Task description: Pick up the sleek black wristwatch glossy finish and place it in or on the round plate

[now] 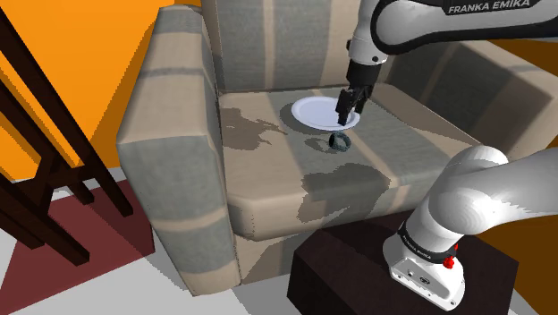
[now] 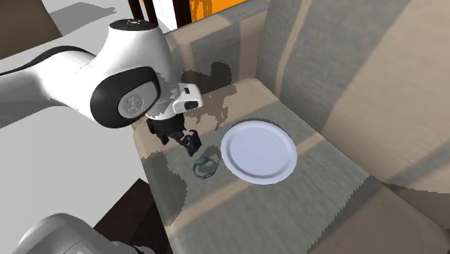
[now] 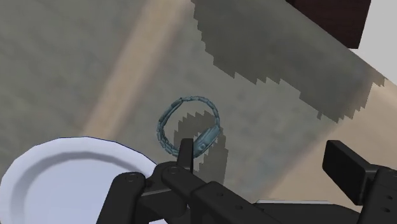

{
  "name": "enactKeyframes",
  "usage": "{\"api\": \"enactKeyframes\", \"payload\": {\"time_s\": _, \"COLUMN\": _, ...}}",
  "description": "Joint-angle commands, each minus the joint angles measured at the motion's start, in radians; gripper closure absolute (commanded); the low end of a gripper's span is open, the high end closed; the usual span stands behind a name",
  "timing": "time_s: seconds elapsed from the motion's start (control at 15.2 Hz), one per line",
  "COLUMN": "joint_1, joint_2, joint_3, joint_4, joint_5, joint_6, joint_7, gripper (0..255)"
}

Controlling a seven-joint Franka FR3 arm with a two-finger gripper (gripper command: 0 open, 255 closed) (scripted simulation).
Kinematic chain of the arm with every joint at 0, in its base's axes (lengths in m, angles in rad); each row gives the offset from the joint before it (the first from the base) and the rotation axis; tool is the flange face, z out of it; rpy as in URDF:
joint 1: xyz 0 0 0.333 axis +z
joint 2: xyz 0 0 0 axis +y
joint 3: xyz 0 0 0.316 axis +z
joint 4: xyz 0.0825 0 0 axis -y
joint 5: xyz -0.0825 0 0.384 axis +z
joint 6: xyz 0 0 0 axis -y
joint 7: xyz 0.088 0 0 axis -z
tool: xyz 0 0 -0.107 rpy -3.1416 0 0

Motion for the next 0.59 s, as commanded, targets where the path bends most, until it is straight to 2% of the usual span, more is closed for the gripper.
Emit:
{"api": "enactKeyframes", "payload": {"time_s": 0.0, "joint_1": 0.001, "joint_2": 0.027, "joint_3": -0.015, "joint_4": -0.045, "joint_5": -0.014, "joint_6": 0.074, "joint_7": -0.03, "gripper": 0}}
{"api": "enactKeyframes", "payload": {"time_s": 0.33, "joint_1": 0.0, "joint_2": 0.126, "joint_3": -0.053, "joint_4": -0.144, "joint_5": -0.05, "joint_6": 0.274, "joint_7": -0.101, "gripper": 0}}
{"api": "enactKeyframes", "payload": {"time_s": 0.53, "joint_1": -0.001, "joint_2": 0.144, "joint_3": -0.057, "joint_4": -0.167, "joint_5": -0.053, "joint_6": 0.315, "joint_7": -0.104, "gripper": 0}}
